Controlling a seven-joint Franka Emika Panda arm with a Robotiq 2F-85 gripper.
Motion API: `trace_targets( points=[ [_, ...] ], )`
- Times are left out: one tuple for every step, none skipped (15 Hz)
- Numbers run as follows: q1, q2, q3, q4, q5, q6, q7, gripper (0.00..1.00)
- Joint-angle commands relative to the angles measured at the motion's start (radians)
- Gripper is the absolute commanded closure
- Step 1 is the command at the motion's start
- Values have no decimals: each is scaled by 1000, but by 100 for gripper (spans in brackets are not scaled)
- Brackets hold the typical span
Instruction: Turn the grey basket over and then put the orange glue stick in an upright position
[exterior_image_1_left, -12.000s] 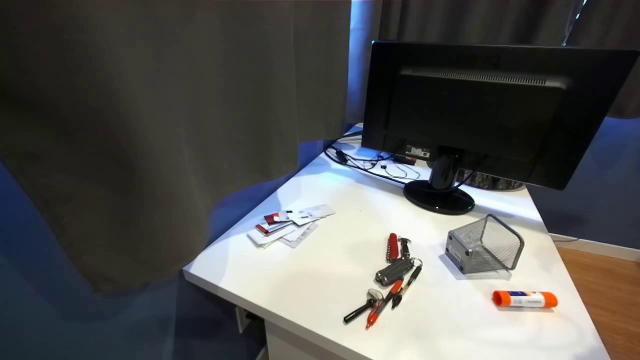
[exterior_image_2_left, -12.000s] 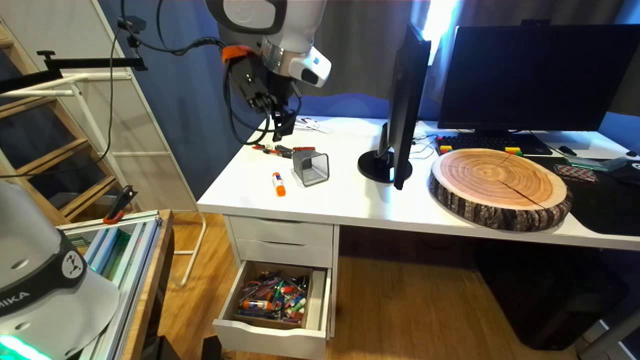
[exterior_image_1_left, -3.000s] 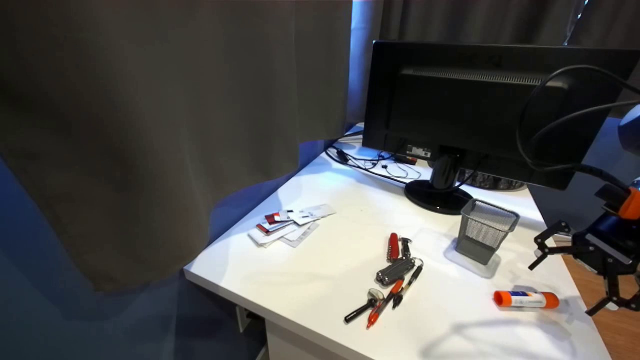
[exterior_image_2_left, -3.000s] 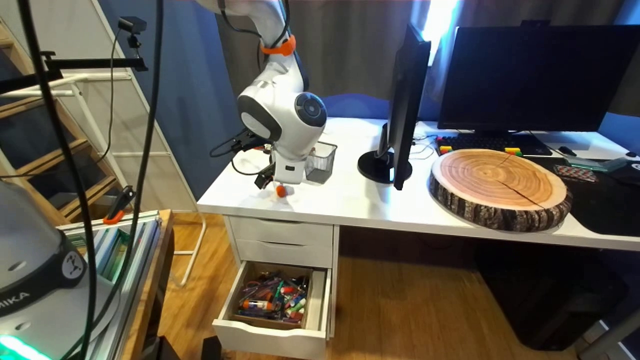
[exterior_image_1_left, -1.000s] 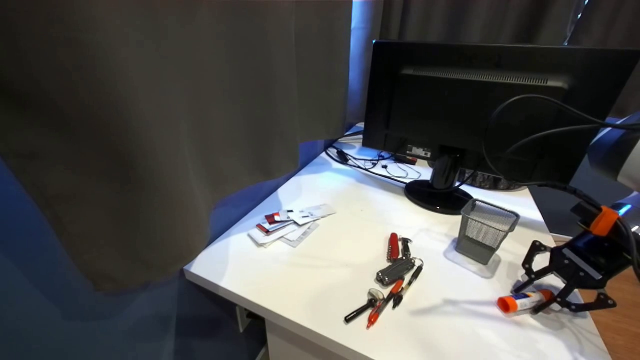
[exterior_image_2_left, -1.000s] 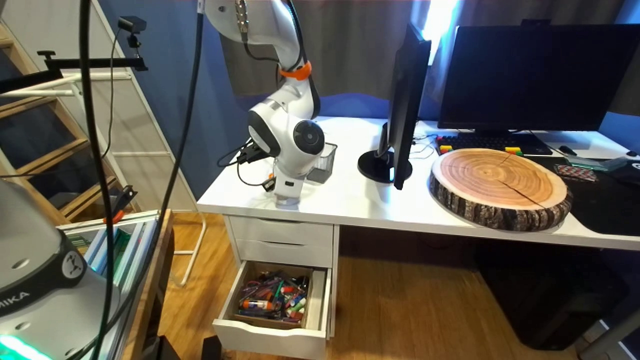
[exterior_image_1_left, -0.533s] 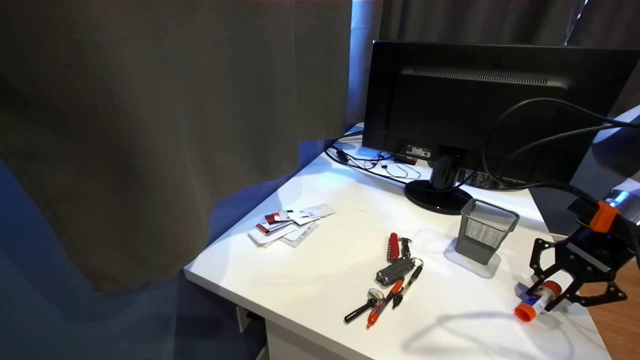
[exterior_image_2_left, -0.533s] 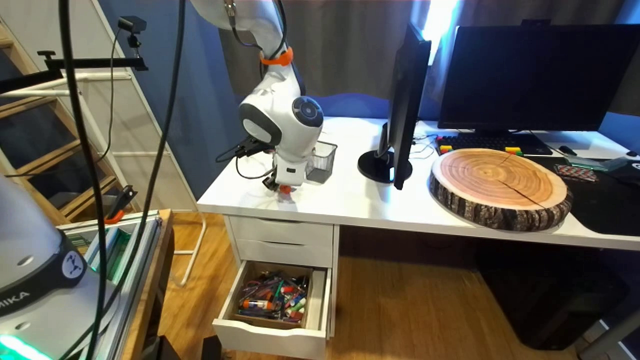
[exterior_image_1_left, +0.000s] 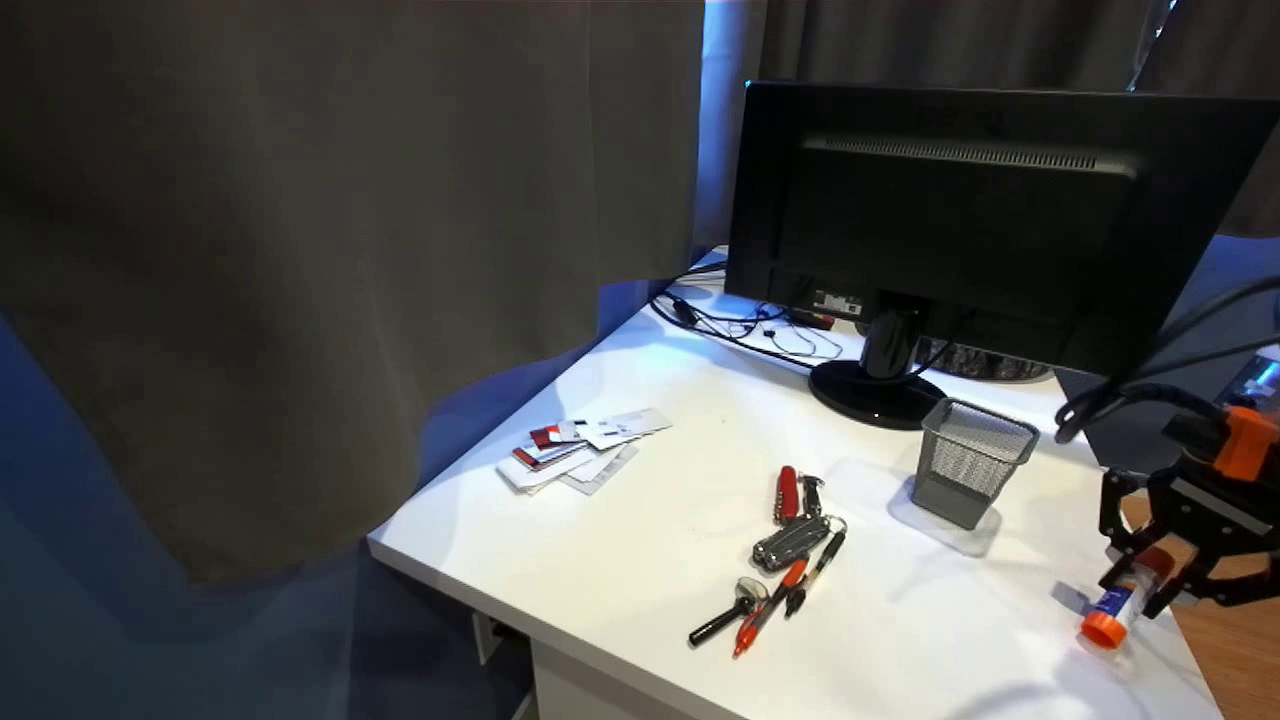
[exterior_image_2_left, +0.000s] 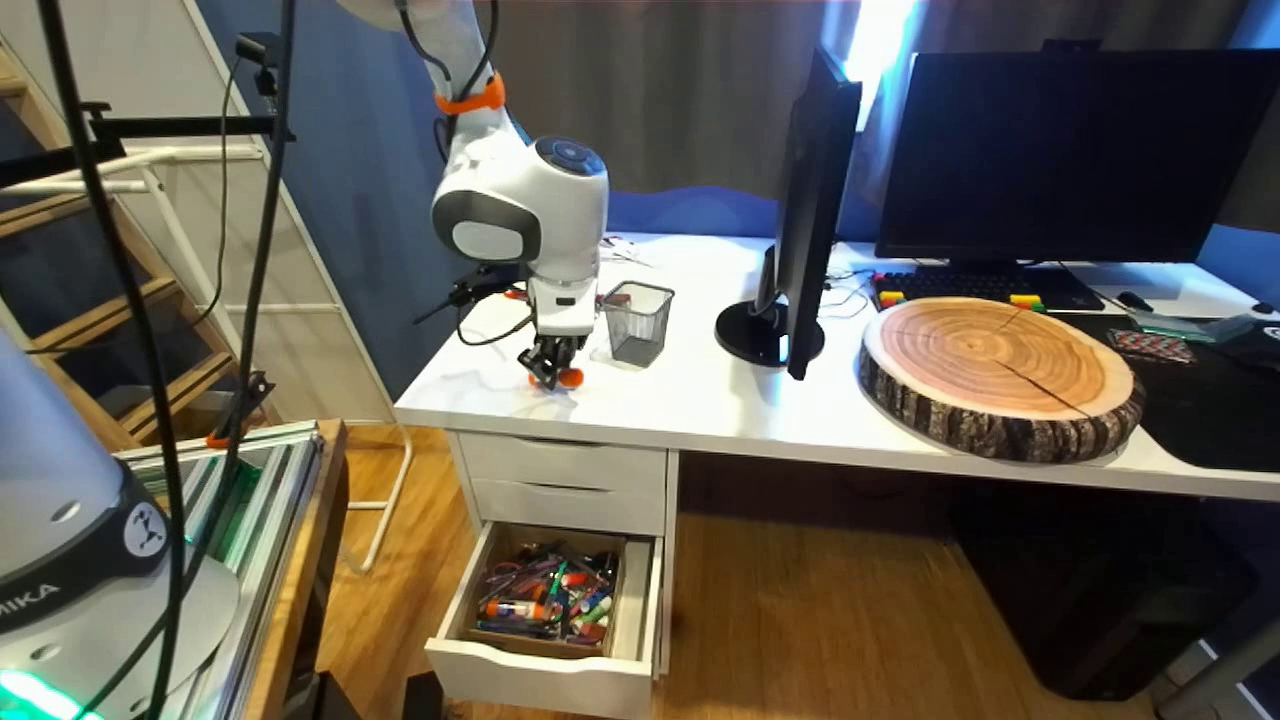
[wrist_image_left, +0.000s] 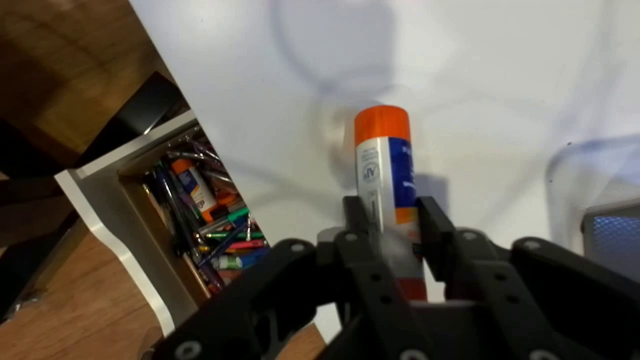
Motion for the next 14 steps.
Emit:
trace_targets(
  points=[
    [89, -51, -79, -55, -212, 52, 173, 92],
    [119, -56, -110, -60, -283, 60, 221, 92],
    [143, -59, -137, -61, -349, 62, 260, 92],
    [176, -63, -175, -62, -426, 66, 310, 92],
    [204, -63, -208, -60, -498, 66, 355, 92],
    [248, -63, -259, -59, -583, 62, 407, 92],
    [282, -65, -299, -56, -645, 59, 445, 92],
    [318, -65, -339, -53, -703, 56, 482, 92],
    [356, -65, -383, -50, -757, 51, 519, 92],
    [385, -63, -416, -45, -796, 45, 552, 92],
    [406, -63, -436, -39, -818, 42, 583, 92],
    [426, -58, -454, -30, -830, 42, 622, 92],
    [448, -54, -475, -24, -847, 38, 653, 92],
    [473, -46, -498, -17, -865, 36, 686, 92]
  ],
)
